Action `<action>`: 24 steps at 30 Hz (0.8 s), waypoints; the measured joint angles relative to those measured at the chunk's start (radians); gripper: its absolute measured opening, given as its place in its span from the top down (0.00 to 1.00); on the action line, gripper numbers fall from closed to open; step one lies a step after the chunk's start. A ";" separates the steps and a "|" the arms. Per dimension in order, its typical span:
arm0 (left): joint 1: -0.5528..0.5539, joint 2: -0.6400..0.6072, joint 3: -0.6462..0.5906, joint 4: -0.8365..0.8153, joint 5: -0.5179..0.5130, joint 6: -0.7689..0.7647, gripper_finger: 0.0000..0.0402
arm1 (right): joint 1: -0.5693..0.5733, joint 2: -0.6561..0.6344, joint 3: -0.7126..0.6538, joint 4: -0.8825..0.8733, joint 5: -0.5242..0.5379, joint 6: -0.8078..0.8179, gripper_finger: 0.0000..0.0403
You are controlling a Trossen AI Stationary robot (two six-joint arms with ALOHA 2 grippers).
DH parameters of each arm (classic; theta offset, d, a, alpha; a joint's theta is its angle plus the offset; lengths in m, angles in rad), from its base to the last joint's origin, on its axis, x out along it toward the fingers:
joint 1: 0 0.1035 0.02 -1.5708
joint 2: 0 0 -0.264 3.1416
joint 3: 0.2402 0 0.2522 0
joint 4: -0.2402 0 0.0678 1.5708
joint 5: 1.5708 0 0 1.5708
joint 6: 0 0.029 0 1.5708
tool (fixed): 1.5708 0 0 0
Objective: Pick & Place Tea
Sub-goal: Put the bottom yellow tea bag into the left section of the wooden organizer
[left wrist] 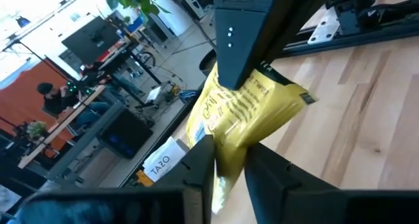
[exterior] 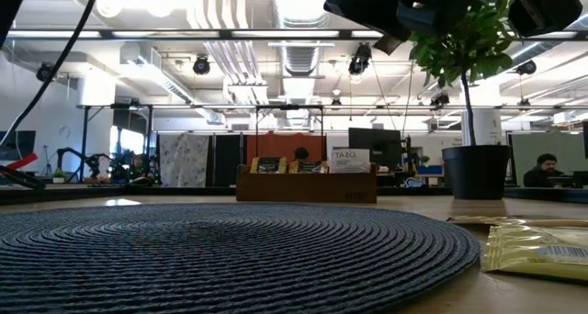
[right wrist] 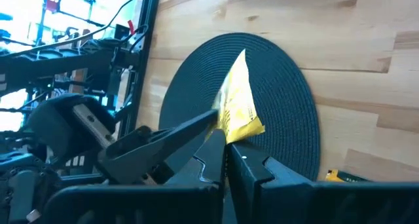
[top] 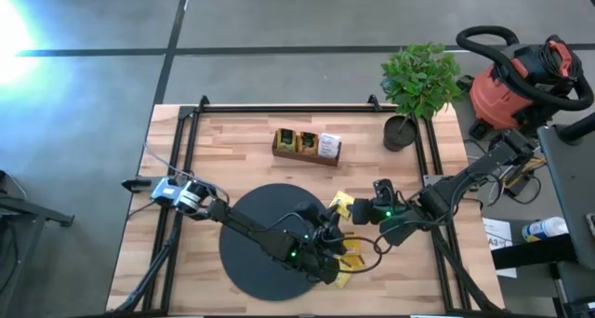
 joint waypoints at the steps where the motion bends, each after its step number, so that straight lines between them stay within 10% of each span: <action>1: 0.002 0.000 0.000 0.000 0.004 0.000 0.83 | 0.000 0.000 0.000 0.005 -0.001 -0.008 0.98; 18: 0.018 -0.005 0.019 -0.005 0.069 0.007 0.99 | 0.001 -0.004 0.000 -0.006 -0.002 -0.128 0.86; 24: 0.041 -0.041 0.018 -0.189 0.159 -0.278 0.99 | 0.001 -0.042 0.006 -0.017 0.005 -0.311 0.77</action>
